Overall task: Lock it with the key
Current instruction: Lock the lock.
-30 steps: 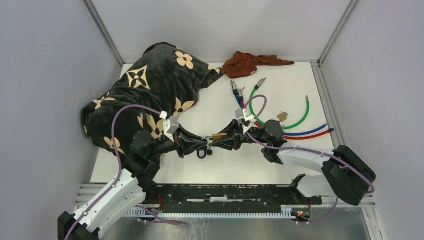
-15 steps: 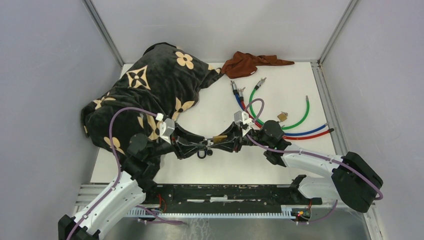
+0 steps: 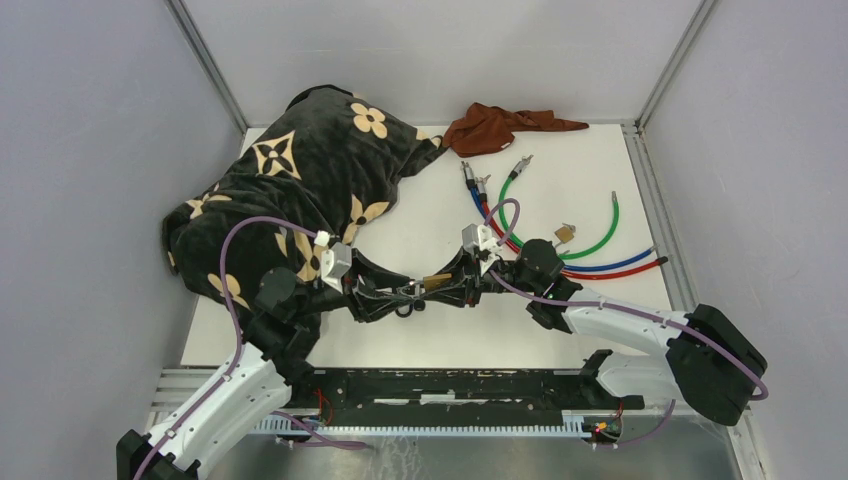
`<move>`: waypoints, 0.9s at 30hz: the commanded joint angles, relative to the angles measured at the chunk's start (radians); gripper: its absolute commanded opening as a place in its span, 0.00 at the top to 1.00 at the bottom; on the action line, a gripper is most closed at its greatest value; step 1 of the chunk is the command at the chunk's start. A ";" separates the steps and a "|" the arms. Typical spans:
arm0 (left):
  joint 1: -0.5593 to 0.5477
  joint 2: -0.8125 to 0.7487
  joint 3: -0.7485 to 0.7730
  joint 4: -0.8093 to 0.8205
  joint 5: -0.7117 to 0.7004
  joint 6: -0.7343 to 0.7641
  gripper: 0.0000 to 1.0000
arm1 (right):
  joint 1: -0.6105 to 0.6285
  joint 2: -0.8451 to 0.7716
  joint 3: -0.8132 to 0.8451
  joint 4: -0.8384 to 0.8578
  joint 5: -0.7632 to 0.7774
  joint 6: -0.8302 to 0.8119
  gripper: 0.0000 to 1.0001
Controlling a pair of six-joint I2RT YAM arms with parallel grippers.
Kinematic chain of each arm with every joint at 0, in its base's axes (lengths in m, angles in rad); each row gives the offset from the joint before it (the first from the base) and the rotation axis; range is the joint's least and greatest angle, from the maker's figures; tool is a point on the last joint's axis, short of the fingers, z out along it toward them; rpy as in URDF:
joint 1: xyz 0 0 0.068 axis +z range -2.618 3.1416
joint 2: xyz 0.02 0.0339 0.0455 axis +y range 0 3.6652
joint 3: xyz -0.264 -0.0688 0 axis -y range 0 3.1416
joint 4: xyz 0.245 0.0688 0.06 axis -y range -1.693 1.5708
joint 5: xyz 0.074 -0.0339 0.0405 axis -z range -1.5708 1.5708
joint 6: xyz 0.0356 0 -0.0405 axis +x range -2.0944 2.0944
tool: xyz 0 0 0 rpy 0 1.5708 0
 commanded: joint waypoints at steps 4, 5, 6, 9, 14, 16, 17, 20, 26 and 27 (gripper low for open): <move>-0.004 0.012 -0.008 -0.009 0.048 0.082 0.58 | 0.005 -0.051 0.074 0.106 0.019 -0.008 1.00; -0.004 0.015 -0.007 -0.008 0.052 0.084 0.61 | 0.006 -0.051 0.076 0.108 0.015 -0.008 1.00; -0.004 0.019 -0.006 -0.009 0.055 0.086 0.63 | 0.008 -0.051 0.076 0.110 0.013 -0.008 1.00; -0.003 0.023 -0.006 -0.027 0.068 0.108 0.59 | 0.010 -0.054 0.079 0.116 -0.002 -0.009 1.00; -0.003 0.014 -0.016 -0.039 0.067 0.156 0.50 | 0.010 -0.079 0.081 0.084 -0.028 -0.045 1.00; -0.003 0.020 -0.017 -0.022 0.077 0.154 0.55 | 0.010 -0.083 0.079 0.078 -0.035 -0.048 1.00; -0.002 0.024 -0.016 -0.016 0.079 0.150 0.57 | 0.010 -0.081 0.082 0.078 -0.036 -0.048 1.00; -0.003 0.034 -0.006 0.006 0.080 0.128 0.63 | 0.012 -0.073 0.082 0.084 -0.035 -0.046 1.00; -0.003 0.051 -0.001 0.076 0.064 0.069 0.70 | 0.027 -0.041 0.093 0.114 -0.038 -0.033 1.00; -0.004 0.054 -0.001 0.085 0.062 0.066 0.74 | 0.031 -0.036 0.097 0.119 -0.039 -0.032 1.00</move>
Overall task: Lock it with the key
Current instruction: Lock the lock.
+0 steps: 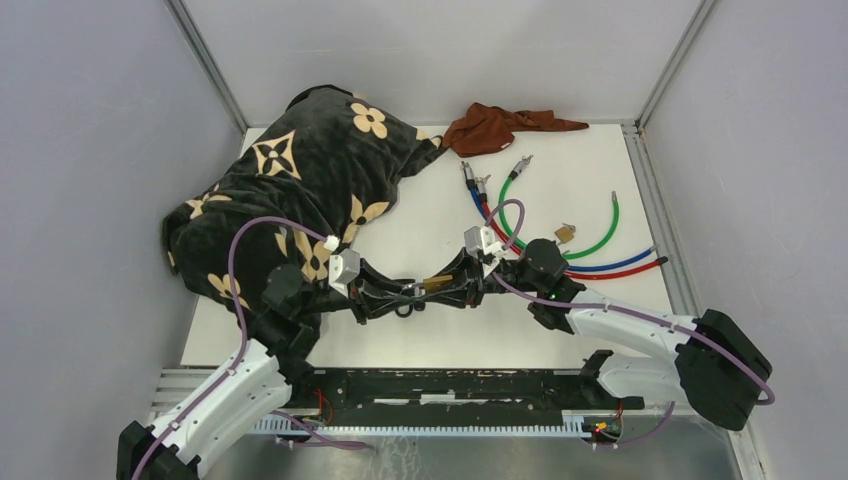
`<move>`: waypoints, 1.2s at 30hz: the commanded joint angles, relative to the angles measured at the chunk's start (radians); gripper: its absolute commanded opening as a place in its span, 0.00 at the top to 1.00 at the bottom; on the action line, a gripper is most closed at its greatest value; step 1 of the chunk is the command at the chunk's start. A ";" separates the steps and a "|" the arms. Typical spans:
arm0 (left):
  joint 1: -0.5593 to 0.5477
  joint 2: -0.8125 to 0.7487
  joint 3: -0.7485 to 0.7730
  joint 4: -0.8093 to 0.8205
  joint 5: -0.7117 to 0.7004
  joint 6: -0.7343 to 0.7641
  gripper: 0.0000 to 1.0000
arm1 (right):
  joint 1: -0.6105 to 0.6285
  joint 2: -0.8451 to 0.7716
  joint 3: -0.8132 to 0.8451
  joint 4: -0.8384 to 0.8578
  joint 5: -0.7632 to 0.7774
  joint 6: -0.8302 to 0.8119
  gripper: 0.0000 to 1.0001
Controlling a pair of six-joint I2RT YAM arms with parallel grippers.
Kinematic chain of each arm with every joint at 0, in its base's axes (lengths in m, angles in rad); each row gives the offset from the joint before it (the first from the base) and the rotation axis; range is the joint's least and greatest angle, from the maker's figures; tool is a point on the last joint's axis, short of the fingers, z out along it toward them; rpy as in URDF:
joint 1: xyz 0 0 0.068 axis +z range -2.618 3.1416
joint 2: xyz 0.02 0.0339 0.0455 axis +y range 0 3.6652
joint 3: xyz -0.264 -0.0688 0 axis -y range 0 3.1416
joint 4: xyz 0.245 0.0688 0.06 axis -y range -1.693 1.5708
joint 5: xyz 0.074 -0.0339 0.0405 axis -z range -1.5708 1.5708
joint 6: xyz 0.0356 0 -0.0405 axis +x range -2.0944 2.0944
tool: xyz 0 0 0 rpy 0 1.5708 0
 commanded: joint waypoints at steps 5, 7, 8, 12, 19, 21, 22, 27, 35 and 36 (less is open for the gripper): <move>-0.002 0.007 0.013 0.094 -0.005 -0.042 0.98 | 0.023 0.017 0.090 0.120 -0.004 -0.011 1.00; -0.002 -0.007 0.019 0.082 -0.020 -0.036 0.98 | 0.020 0.007 0.096 0.033 0.007 -0.045 0.95; -0.001 -0.014 0.024 0.066 -0.032 -0.021 0.98 | 0.017 0.000 0.101 -0.020 -0.004 -0.075 0.78; 0.007 -0.042 0.034 -0.042 -0.066 0.065 0.98 | -0.035 -0.085 0.070 -0.230 -0.066 -0.167 0.13; 0.011 -0.063 0.019 -0.094 -0.039 0.149 0.98 | -0.152 -0.316 0.068 -0.722 -0.049 -0.462 0.03; 0.011 -0.062 0.015 -0.088 -0.030 0.147 0.98 | -0.152 -0.311 0.087 -0.796 -0.008 -0.486 0.13; 0.012 -0.060 0.014 -0.086 -0.025 0.147 0.98 | -0.152 -0.299 0.093 -0.798 -0.002 -0.485 0.21; 0.011 -0.058 0.018 -0.084 -0.019 0.135 0.98 | -0.151 -0.208 0.125 -0.780 -0.054 -0.452 0.46; 0.011 -0.056 0.019 -0.089 -0.013 0.132 0.98 | -0.145 -0.167 0.136 -0.696 -0.094 -0.417 0.51; 0.012 -0.054 0.018 -0.089 -0.014 0.132 0.98 | -0.143 -0.164 0.138 -0.695 -0.094 -0.416 0.51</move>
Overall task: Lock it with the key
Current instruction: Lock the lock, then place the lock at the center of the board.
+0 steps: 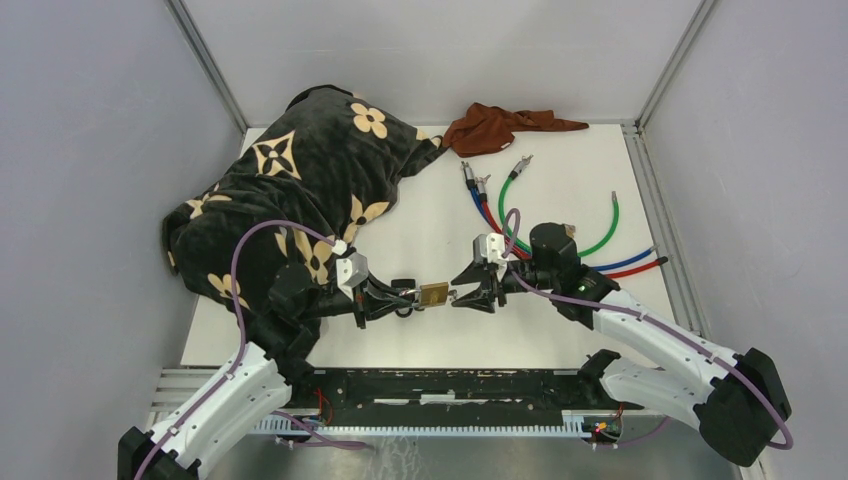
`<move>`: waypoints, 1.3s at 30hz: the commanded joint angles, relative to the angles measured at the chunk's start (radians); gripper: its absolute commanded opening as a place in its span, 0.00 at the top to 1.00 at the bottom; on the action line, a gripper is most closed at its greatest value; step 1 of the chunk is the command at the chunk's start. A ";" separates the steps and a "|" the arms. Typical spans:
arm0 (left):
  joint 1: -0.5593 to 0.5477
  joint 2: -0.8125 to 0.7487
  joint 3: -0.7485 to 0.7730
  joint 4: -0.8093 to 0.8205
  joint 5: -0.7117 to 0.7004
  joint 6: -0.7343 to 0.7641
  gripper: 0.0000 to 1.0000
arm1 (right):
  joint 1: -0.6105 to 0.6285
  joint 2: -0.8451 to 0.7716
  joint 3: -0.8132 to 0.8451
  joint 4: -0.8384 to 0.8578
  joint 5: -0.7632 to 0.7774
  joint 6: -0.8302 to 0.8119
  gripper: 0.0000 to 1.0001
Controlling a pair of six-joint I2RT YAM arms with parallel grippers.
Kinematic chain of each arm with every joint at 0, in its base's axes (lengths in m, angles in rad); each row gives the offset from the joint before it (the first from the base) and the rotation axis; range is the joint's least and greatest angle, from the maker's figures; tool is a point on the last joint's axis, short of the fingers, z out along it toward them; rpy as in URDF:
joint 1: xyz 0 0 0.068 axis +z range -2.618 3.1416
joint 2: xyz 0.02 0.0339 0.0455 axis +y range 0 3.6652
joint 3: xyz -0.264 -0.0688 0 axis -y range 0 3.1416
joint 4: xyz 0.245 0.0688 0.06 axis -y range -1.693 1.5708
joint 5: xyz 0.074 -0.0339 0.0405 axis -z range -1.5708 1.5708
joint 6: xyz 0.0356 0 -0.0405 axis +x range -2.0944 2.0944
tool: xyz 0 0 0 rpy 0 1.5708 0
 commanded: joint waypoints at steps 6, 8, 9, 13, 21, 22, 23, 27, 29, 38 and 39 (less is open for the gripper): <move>0.005 -0.008 0.025 0.116 0.030 0.025 0.98 | 0.017 0.040 0.054 0.052 -0.025 0.011 0.71; 0.005 -0.008 0.026 0.117 0.030 0.023 0.98 | 0.016 0.039 0.054 0.039 -0.017 0.002 0.97; 0.005 -0.008 0.026 0.116 0.030 0.022 0.98 | 0.016 0.036 0.054 0.028 -0.010 -0.002 1.00; 0.009 -0.013 0.035 0.085 0.006 0.033 0.98 | 0.005 -0.005 0.035 -0.027 0.090 -0.017 1.00; 0.037 -0.009 0.070 -0.111 -0.190 0.259 0.98 | -0.228 -0.138 -0.107 -0.073 0.220 0.092 1.00; 0.038 -0.007 0.066 -0.113 -0.226 0.264 0.98 | -0.245 -0.148 -0.121 -0.061 0.226 0.122 1.00; 0.038 -0.002 0.061 -0.112 -0.260 0.269 0.98 | -0.255 -0.154 -0.133 -0.030 0.245 0.154 1.00; 0.035 0.045 0.074 -0.108 -0.492 0.243 0.98 | -0.259 -0.154 -0.165 0.038 0.421 0.328 1.00; 0.031 0.092 0.121 -0.138 -0.613 0.233 0.98 | -0.258 -0.165 -0.203 0.096 0.480 0.427 1.00; -0.230 0.486 0.361 -0.300 -0.972 0.243 0.98 | -0.259 -0.180 -0.371 0.310 0.567 0.700 1.00; -0.268 0.534 0.392 -0.294 -1.010 0.259 0.98 | -0.258 -0.183 -0.382 0.320 0.570 0.716 1.00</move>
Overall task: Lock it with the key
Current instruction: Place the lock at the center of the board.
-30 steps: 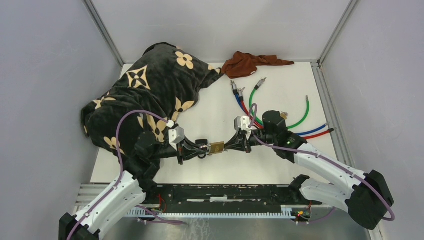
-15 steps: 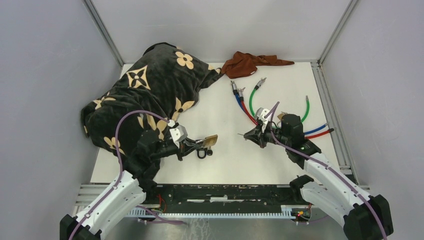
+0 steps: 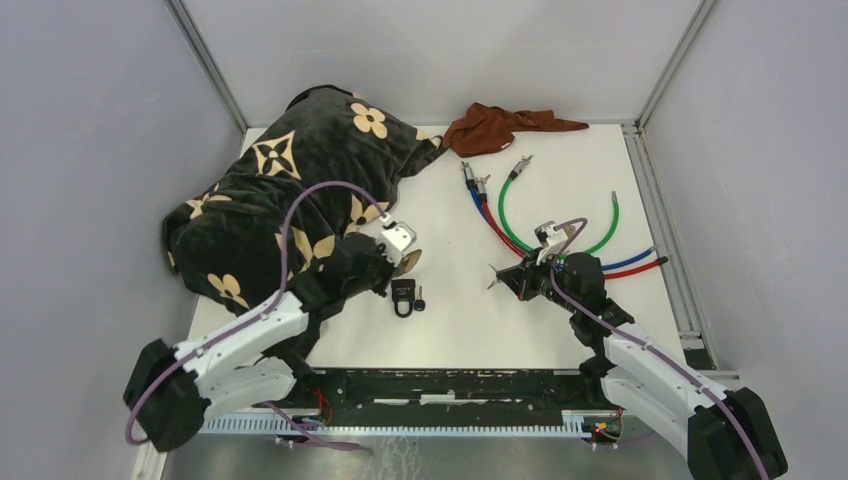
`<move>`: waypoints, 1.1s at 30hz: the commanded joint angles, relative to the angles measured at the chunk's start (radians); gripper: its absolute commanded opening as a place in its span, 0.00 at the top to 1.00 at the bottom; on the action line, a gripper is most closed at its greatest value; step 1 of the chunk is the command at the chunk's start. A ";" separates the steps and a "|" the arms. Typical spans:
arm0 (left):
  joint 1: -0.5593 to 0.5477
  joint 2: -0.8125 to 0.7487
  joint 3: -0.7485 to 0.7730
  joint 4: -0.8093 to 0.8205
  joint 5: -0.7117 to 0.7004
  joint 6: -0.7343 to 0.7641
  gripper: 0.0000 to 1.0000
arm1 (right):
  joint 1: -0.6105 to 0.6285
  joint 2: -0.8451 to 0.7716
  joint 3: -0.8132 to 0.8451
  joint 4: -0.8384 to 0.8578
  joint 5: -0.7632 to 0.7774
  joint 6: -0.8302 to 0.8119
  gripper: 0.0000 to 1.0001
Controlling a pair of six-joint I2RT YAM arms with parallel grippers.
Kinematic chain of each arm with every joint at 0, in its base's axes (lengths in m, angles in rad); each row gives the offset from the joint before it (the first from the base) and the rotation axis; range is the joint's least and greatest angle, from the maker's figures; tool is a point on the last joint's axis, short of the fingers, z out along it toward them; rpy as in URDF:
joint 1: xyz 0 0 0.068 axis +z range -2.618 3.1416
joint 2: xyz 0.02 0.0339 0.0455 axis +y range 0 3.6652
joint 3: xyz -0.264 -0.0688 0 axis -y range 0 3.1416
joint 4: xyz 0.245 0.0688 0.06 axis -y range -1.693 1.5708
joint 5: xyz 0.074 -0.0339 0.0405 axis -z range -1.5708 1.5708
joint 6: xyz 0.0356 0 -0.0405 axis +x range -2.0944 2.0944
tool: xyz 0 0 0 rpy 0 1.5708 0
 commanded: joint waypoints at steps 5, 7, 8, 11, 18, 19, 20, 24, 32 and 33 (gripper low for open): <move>-0.311 0.351 0.249 0.137 -0.390 0.132 0.98 | -0.003 -0.012 -0.083 0.191 0.066 0.207 1.00; -0.361 0.419 0.262 0.164 -0.443 0.145 0.98 | -0.002 -0.006 -0.096 0.203 0.056 0.205 1.00; -0.379 0.440 0.265 0.167 -0.458 0.143 0.98 | -0.003 -0.004 -0.101 0.208 0.049 0.206 1.00; -0.423 0.496 0.271 0.167 -0.488 0.126 0.98 | -0.002 -0.005 -0.115 0.232 0.030 0.210 1.00; -0.538 0.572 0.268 0.130 -0.446 0.034 0.80 | -0.002 -0.016 -0.166 0.313 0.003 0.269 1.00; -0.547 0.579 0.265 0.124 -0.436 0.007 0.79 | -0.003 -0.017 -0.173 0.319 0.003 0.279 1.00; -0.553 0.583 0.260 0.121 -0.429 -0.017 0.77 | -0.002 -0.020 -0.180 0.327 0.005 0.290 1.00; -0.561 0.602 0.244 0.117 -0.412 -0.080 0.71 | -0.002 -0.021 -0.196 0.336 0.020 0.309 1.00; -0.568 0.649 0.238 0.188 -0.361 -0.159 0.65 | 0.000 0.040 -0.250 0.449 0.034 0.390 1.00; -0.569 0.648 0.233 0.201 -0.345 -0.170 0.59 | 0.000 0.059 -0.250 0.474 0.030 0.401 1.00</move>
